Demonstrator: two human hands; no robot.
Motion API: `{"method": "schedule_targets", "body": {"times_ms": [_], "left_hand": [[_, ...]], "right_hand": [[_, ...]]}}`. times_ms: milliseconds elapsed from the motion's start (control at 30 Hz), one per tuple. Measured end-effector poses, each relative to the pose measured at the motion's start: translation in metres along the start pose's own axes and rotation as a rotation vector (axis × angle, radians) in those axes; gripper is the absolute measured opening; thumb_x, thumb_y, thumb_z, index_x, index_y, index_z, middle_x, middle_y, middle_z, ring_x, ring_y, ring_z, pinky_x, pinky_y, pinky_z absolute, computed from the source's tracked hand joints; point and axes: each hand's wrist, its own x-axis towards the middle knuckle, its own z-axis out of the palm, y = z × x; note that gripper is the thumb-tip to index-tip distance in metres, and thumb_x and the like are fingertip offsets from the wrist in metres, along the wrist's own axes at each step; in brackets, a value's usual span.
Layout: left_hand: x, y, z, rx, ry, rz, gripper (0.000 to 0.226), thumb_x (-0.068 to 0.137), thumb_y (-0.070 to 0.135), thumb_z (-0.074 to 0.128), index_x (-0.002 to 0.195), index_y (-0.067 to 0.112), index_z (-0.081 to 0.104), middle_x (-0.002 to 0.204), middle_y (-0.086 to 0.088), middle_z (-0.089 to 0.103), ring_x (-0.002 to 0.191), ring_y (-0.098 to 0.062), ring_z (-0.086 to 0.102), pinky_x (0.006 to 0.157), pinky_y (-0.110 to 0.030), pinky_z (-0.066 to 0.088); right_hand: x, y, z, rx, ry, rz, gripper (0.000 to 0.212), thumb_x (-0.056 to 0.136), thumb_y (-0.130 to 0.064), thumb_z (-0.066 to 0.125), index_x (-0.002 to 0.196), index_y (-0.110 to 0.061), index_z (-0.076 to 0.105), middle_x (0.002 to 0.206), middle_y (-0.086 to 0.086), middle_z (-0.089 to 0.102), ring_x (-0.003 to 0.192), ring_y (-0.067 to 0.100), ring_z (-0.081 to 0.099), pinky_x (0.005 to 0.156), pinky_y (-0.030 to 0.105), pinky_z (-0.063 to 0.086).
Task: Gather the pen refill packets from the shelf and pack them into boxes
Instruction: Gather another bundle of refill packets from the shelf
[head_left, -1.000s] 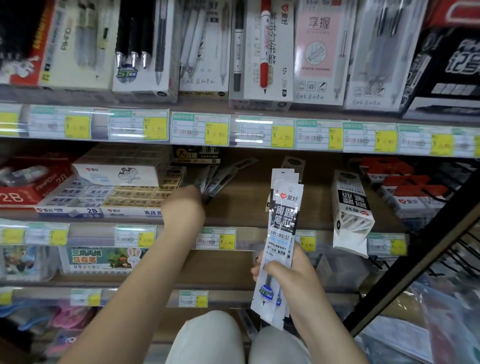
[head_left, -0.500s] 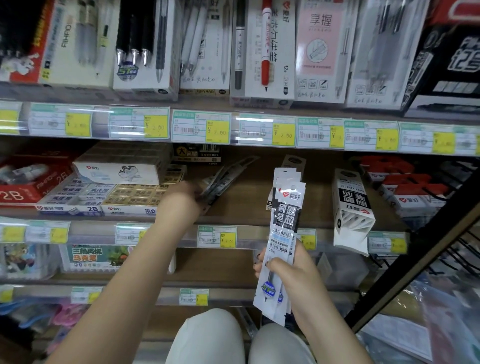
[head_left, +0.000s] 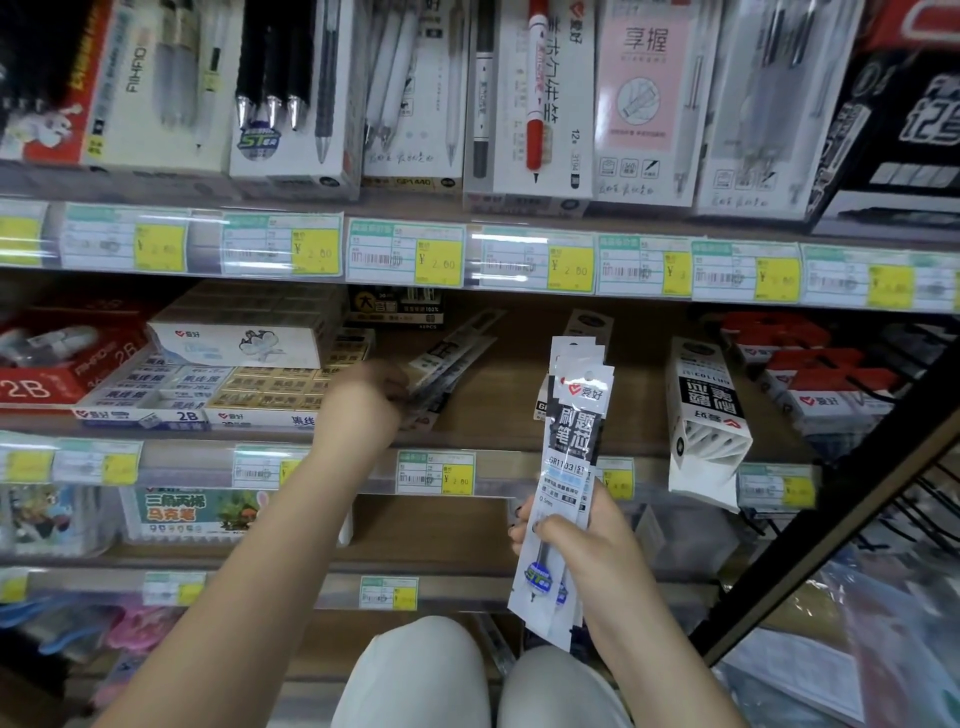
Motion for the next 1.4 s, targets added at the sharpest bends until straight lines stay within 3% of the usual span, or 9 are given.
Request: {"method": "schedule_targets", "body": {"times_ms": [200, 400, 533, 700, 833, 1000, 1100, 1267, 1400], "left_hand": [[-0.011, -0.001, -0.005, -0.011, 0.305, 0.170, 0.039, 0.077, -0.015, 0.051, 0.107, 0.006, 0.067, 0.099, -0.013, 0.069, 0.085, -0.031, 0.060, 0.065, -0.028, 0.041], [-0.023, 0.012, -0.026, -0.148, 0.386, 0.219, 0.024, 0.082, 0.000, 0.061, 0.102, 0.012, 0.062, 0.093, 0.004, 0.067, 0.090, -0.014, 0.059, 0.073, -0.023, 0.040], [-0.040, 0.019, -0.047, -0.339, 0.305, 0.316, 0.027, 0.079, 0.002, 0.069, 0.089, 0.025, 0.062, 0.085, 0.013, 0.067, 0.087, -0.008, 0.066, 0.083, -0.034, 0.055], [-0.065, 0.030, -0.077, -0.350, 0.224, 0.428, 0.035, 0.079, 0.004, 0.072, 0.087, 0.036, 0.060, 0.081, 0.015, 0.070, 0.084, -0.002, 0.065, 0.076, -0.044, 0.056], [-0.076, 0.036, -0.092, -0.264, 0.114, 0.425, 0.031, 0.078, 0.005, 0.073, 0.086, 0.034, 0.064, 0.086, 0.021, 0.069, 0.077, 0.003, 0.064, 0.074, -0.043, 0.056], [-0.083, 0.043, -0.104, -0.099, -0.046, 0.426, 0.028, 0.078, 0.005, 0.072, 0.083, 0.031, 0.065, 0.082, 0.023, 0.068, 0.069, 0.002, 0.063, 0.066, -0.031, 0.054], [-0.083, 0.047, -0.107, 0.000, -0.219, 0.390, 0.025, 0.077, 0.007, 0.073, 0.081, 0.031, 0.065, 0.079, 0.021, 0.069, 0.066, -0.001, 0.064, 0.065, -0.030, 0.055], [-0.074, 0.054, -0.097, 0.056, -0.458, 0.385, 0.024, 0.076, 0.001, 0.073, 0.083, 0.023, 0.067, 0.078, 0.014, 0.072, 0.050, 0.008, 0.056, 0.052, -0.007, 0.041], [-0.066, 0.054, -0.094, -0.087, -0.466, 0.344, 0.029, 0.075, -0.001, 0.072, 0.085, 0.026, 0.067, 0.088, 0.012, 0.072, 0.086, -0.009, 0.067, 0.079, -0.039, 0.057]], "right_hand": [[0.001, 0.000, -0.001, -0.028, 0.018, -0.023, 0.031, 0.086, 0.011, 0.042, 0.101, -0.012, 0.056, 0.089, 0.013, 0.066, 0.071, 0.014, 0.069, 0.065, 0.026, 0.056], [0.002, 0.002, -0.002, -0.069, 0.037, -0.062, 0.030, 0.084, 0.013, 0.042, 0.099, -0.009, 0.056, 0.090, 0.015, 0.066, 0.069, 0.012, 0.068, 0.064, 0.025, 0.056], [0.003, 0.001, -0.001, -0.116, 0.075, -0.098, 0.039, 0.085, 0.011, 0.044, 0.098, -0.023, 0.057, 0.094, 0.002, 0.068, 0.070, 0.008, 0.068, 0.068, 0.025, 0.054], [0.002, 0.001, -0.003, -0.107, 0.091, -0.146, 0.042, 0.084, 0.009, 0.051, 0.096, -0.031, 0.057, 0.094, -0.009, 0.068, 0.076, 0.005, 0.066, 0.060, 0.015, 0.052], [0.002, 0.005, -0.001, -0.181, 0.111, -0.166, 0.041, 0.082, 0.006, 0.052, 0.094, -0.032, 0.060, 0.080, -0.011, 0.072, 0.086, 0.010, 0.067, 0.080, 0.031, 0.052], [0.000, 0.004, 0.002, -0.204, 0.089, -0.243, 0.046, 0.083, 0.010, 0.050, 0.087, -0.036, 0.058, 0.096, -0.012, 0.067, 0.091, 0.010, 0.065, 0.070, 0.013, 0.052], [-0.002, 0.002, 0.005, -0.301, 0.038, -0.323, 0.048, 0.074, -0.006, 0.054, 0.086, -0.052, 0.063, 0.107, -0.012, 0.065, 0.099, 0.006, 0.063, 0.082, 0.020, 0.052], [-0.008, -0.004, 0.012, -0.370, -0.172, -0.341, 0.060, 0.066, -0.012, 0.050, 0.085, -0.068, 0.058, 0.112, -0.008, 0.063, 0.099, -0.008, 0.058, 0.078, 0.004, 0.043], [-0.007, 0.001, 0.007, -0.344, -0.305, -0.183, 0.041, 0.073, -0.003, 0.054, 0.081, -0.040, 0.069, 0.086, -0.018, 0.070, 0.079, -0.009, 0.061, 0.067, 0.006, 0.044]]}}
